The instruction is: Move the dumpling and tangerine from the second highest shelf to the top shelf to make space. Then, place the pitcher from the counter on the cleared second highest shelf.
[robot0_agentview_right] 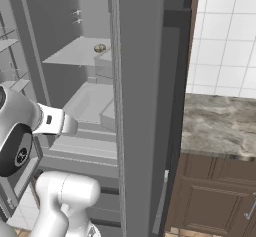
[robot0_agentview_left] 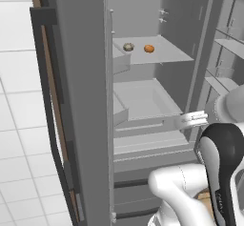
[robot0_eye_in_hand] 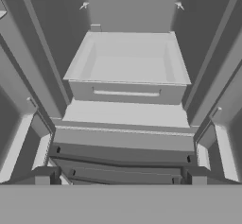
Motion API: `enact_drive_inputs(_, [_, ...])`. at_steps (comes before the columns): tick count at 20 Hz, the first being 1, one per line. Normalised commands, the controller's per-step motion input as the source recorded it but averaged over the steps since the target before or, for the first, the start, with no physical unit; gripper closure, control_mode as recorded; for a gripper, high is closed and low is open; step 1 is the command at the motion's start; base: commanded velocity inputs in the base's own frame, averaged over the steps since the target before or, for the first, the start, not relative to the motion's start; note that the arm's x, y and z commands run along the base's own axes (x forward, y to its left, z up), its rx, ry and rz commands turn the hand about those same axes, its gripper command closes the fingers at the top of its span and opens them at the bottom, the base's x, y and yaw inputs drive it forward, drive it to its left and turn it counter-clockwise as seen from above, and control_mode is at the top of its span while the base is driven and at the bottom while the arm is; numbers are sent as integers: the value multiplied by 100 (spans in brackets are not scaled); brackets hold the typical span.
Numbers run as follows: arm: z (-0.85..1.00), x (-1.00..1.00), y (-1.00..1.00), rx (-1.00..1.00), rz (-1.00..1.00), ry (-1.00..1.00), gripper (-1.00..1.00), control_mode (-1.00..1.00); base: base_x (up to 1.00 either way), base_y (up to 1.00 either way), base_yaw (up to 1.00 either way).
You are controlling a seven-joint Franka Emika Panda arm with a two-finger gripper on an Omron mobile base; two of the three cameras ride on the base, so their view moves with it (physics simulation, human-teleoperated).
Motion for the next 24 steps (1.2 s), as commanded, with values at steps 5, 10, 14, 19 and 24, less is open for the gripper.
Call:
enact_drive_inputs(5, [0, 3, 31, -8, -4, 0, -100, -100, 0, 0, 0])
enact_drive_inputs(10, [0, 0, 0, 0, -1, 0, -100, 100, -2, 0, 0])
enact_drive_inputs(14, [0, 0, 0, 0, 0, 0, -100, 100, -61, 0, -15])
enact_drive_inputs(19, [0, 0, 0, 0, 0, 0, -100, 100, -95, 3, -28])
enact_drive_inputs(24, [0, 0, 0, 0, 0, 0, -100, 100, -85, 2, -33])
